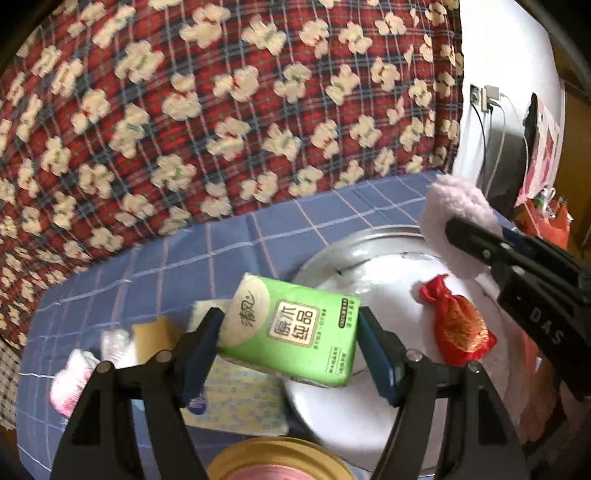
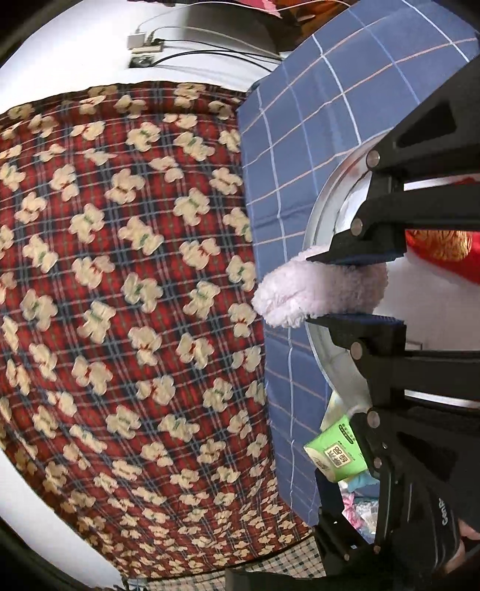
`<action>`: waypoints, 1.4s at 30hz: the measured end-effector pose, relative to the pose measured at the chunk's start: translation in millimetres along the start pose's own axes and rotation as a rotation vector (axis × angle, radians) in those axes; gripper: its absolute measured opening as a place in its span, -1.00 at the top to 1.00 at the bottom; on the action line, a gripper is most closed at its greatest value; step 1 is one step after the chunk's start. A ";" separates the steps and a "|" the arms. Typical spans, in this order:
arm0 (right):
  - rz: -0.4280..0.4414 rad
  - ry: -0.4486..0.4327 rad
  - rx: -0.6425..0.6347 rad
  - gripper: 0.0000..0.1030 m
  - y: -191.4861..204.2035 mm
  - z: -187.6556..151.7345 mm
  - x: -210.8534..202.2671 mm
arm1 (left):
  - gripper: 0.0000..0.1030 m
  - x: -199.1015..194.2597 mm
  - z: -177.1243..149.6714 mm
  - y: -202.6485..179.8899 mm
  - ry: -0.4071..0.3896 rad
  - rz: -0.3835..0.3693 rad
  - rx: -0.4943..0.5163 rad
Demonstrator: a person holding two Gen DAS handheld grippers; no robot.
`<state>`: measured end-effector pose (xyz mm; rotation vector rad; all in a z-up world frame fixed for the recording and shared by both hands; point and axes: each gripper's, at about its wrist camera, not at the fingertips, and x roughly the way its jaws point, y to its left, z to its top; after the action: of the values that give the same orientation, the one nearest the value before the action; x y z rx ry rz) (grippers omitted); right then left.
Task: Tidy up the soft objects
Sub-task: 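Carry the green pack and pink puff over the round tin with both grippers, then open both grippers to drop the green pack and pink puff into the tin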
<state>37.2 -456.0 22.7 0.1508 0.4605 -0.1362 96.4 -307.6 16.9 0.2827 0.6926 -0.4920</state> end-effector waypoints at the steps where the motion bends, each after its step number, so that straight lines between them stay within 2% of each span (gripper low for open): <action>1: -0.001 0.007 0.002 0.52 -2.5 -0.5 0.9 | -0.40 2.2 1.0 -1.3 0.012 -0.013 -0.006; 8: -0.016 0.070 0.013 0.52 -19.9 -4.2 13.0 | -0.40 9.4 4.9 -15.5 0.039 -0.009 0.020; 10: 0.006 0.086 0.027 0.52 -23.0 -3.6 15.9 | -0.40 11.5 5.3 -19.9 0.050 -0.016 0.031; 22: -0.004 0.112 0.011 0.52 -27.0 -1.1 22.1 | -0.41 20.7 -4.1 -33.5 0.097 -0.031 0.074; 23: -0.007 0.113 0.011 0.49 -27.0 -1.2 22.0 | -0.42 20.3 -4.7 -33.9 0.097 -0.033 0.074; 25: -0.017 0.117 0.011 0.19 -26.9 -0.9 22.5 | -0.47 18.3 -5.8 -34.3 0.093 -0.042 0.076; 26: -0.019 0.126 0.011 -0.24 -27.0 -0.6 23.3 | -0.50 17.7 -6.6 -35.8 0.095 -0.031 0.088; 27: -0.025 0.121 0.012 -0.54 -26.8 -0.2 21.9 | -0.56 17.0 -6.9 -36.3 0.094 -0.015 0.094; 29: -0.029 0.079 0.012 -0.57 -25.9 0.5 13.6 | -0.76 11.9 -8.2 -35.3 0.077 -0.010 0.097; 34: -0.026 0.015 0.039 -0.57 -22.2 2.6 -3.1 | -0.79 -19.6 -11.6 -13.2 -0.028 0.022 0.057; 35: -0.019 0.000 0.047 -0.57 -20.0 3.2 -6.5 | -0.86 -27.3 -12.8 -5.2 -0.052 0.029 0.042; 36: -0.004 -0.020 0.057 -0.57 -16.2 3.9 -11.5 | -0.96 -36.2 -16.5 6.6 -0.080 0.045 0.023; 39: 0.045 -0.055 0.050 -0.57 5.4 5.6 -20.6 | -0.98 -53.3 -32.6 46.2 -0.125 0.110 -0.037; 42: 0.100 -0.057 0.005 -0.57 39.4 3.6 -24.0 | -0.99 -59.0 -55.9 92.0 -0.117 0.208 -0.078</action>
<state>23.9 -415.8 41.2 0.1745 0.3945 -0.0436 75.0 -186.8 23.1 0.2479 0.5594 -0.2798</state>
